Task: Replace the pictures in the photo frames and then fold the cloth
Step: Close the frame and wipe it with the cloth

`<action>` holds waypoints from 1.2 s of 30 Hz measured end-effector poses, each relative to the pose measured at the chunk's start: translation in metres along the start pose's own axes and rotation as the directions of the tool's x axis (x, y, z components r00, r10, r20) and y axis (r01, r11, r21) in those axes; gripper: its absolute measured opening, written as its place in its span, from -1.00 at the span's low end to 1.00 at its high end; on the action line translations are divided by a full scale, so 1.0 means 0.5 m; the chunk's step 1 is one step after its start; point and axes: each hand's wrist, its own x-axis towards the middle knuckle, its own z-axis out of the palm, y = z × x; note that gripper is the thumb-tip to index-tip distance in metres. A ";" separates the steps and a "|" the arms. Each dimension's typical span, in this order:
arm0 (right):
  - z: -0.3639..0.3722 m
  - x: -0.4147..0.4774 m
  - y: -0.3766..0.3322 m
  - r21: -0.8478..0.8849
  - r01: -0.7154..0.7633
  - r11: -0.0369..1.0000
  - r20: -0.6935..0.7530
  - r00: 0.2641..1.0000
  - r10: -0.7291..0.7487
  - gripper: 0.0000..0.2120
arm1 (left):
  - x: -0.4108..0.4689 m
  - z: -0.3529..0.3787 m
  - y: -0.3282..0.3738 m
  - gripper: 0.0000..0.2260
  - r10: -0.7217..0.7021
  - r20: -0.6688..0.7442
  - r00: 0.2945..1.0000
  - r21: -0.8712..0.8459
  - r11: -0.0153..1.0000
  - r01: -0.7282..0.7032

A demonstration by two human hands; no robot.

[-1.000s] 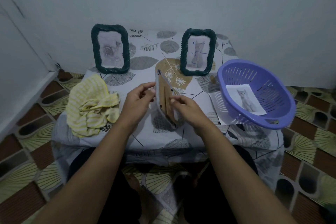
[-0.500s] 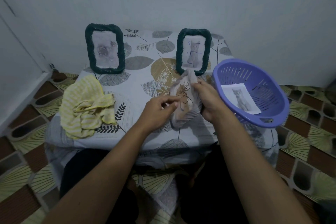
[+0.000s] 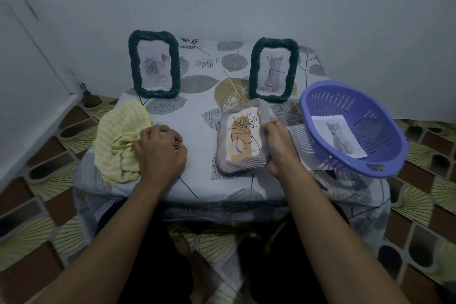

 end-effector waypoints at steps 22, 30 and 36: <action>0.112 -0.040 0.062 -0.008 0.107 0.994 0.088 0.990 -0.106 -0.91 | -0.036 -0.080 0.079 -0.74 -0.036 0.082 0.996 -0.603 0.794 0.079; 0.117 -0.072 0.045 0.154 0.064 0.986 0.150 0.985 -0.088 -0.89 | -0.044 -0.024 0.115 -0.43 0.264 0.305 0.915 -0.210 0.956 -0.206; 0.130 -0.085 0.061 0.050 0.154 0.987 0.107 0.982 -0.159 -0.89 | 0.029 -0.032 0.121 -0.43 0.148 0.379 0.914 -0.204 0.976 -0.074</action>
